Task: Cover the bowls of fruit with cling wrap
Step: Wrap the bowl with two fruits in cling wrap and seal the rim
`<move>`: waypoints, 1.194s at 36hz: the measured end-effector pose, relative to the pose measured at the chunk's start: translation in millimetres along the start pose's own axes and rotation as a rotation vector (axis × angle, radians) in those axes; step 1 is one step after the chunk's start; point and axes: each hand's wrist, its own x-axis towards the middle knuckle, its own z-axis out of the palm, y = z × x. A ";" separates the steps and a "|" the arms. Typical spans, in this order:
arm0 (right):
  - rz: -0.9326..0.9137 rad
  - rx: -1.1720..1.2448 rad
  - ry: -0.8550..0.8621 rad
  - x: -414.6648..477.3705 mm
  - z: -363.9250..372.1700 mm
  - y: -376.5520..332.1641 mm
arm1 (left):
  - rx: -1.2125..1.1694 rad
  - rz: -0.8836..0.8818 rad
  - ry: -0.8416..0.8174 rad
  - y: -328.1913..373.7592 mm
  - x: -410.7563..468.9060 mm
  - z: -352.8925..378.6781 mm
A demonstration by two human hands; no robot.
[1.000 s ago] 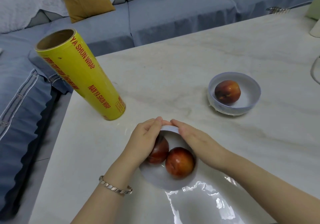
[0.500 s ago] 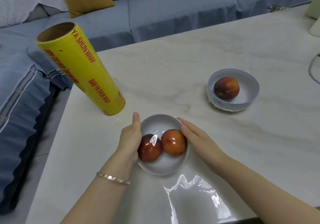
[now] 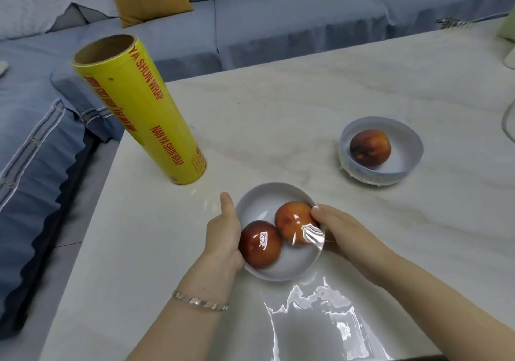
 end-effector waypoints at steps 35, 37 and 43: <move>-0.004 -0.332 0.923 30.0 -115.3 -37.4 | 0.714 0.448 -0.020 27.3 27.8 16.6; 0.051 -0.176 0.817 34.9 -118.9 -34.7 | 0.773 0.482 -0.029 27.8 29.4 15.5; 0.044 -0.015 0.697 42.4 -119.8 -26.0 | 0.915 0.652 0.048 29.0 22.4 22.6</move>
